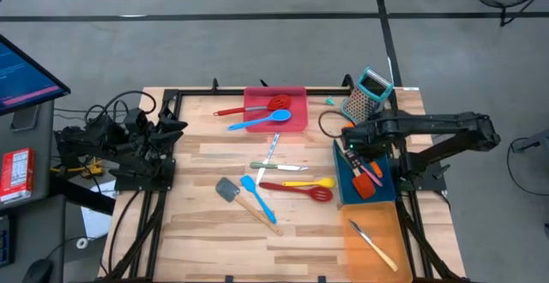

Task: Pick & Place Kitchen Items
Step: Put the orange spatula into the blue bin, then put the green kitchen knife into the orange bin

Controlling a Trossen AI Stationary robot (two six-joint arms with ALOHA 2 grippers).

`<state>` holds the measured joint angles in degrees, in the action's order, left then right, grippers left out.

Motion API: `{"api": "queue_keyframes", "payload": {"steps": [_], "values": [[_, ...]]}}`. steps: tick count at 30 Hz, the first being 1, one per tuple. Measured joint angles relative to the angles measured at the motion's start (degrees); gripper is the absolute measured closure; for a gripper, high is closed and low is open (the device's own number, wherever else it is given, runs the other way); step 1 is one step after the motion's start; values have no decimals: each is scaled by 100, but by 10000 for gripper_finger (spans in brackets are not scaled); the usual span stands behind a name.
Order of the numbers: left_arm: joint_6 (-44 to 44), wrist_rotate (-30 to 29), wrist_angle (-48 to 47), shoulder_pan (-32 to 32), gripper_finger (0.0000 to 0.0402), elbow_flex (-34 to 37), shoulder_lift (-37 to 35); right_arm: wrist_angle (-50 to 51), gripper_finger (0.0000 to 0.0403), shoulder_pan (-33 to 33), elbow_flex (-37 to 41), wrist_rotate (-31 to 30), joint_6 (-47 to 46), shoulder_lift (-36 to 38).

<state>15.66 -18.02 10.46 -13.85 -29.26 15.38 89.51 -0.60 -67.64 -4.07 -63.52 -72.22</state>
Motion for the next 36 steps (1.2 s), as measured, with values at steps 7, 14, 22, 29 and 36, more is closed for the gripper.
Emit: {"api": "queue_keyframes", "payload": {"steps": [7,14,22,29,36], "values": [[4,2,18,0,266,0,0,-680,356,23,1476,254,-88,231],[4,4,37,0,266,0,0,-1545,356,15,2070,266,195,158],[-20,-256,35,0,266,0,0,-1820,341,-83,2308,260,198,168],[-248,-263,13,0,266,0,2,-1844,284,-85,2308,259,198,168],[-321,-45,-527,0,239,-2,192,-1842,215,-85,2077,546,300,178]]}}
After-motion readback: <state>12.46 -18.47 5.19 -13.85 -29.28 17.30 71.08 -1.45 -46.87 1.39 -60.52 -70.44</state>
